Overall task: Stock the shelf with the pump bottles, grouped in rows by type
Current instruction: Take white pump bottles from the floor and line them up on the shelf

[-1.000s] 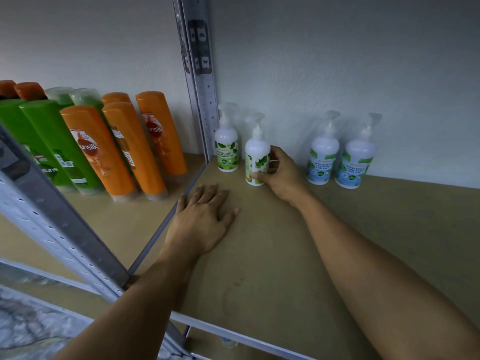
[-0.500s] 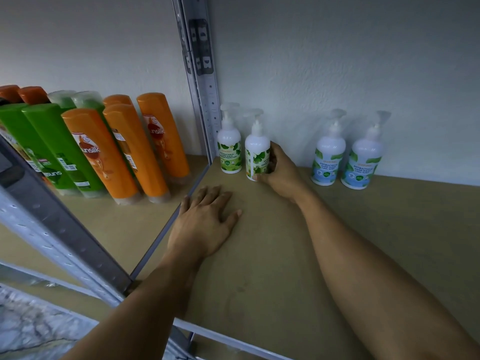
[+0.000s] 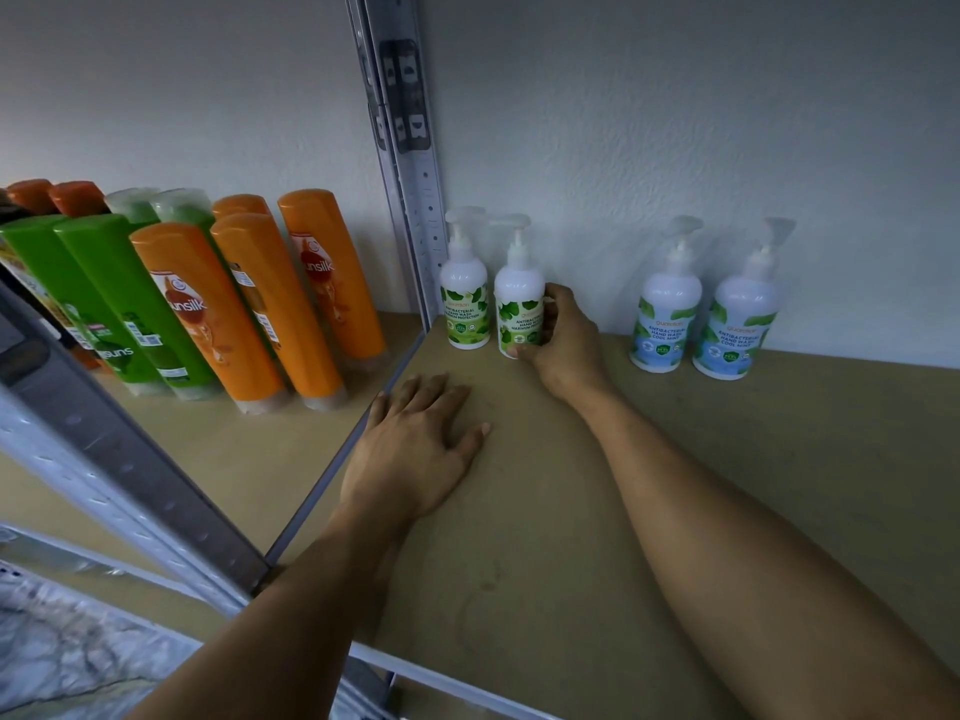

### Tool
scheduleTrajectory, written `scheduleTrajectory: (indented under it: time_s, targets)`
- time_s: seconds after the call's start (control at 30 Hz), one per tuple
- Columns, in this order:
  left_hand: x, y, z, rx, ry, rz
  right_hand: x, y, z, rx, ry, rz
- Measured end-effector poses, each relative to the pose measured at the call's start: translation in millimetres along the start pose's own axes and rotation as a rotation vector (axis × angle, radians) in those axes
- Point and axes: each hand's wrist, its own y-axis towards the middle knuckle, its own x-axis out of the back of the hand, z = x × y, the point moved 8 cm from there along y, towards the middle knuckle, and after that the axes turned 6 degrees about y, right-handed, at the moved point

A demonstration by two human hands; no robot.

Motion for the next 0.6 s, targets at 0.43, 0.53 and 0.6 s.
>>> scheduleTrajectory:
  time_s: [0.43,0.53,0.6]
  targets:
    - [0.0,0.1,0.0,0.011,-0.001,0.000,1.6,1.6,-6.2,-0.040,-0.002,0.121]
    - [0.5,-0.5,0.0,0.012,-0.002,-0.004,2.1,1.7,-7.5,-0.029,-0.031,0.060]
    - [0.6,-0.5,0.0,0.008,-0.005,-0.004,3.9,1.6,-6.7,-0.024,-0.045,0.035]
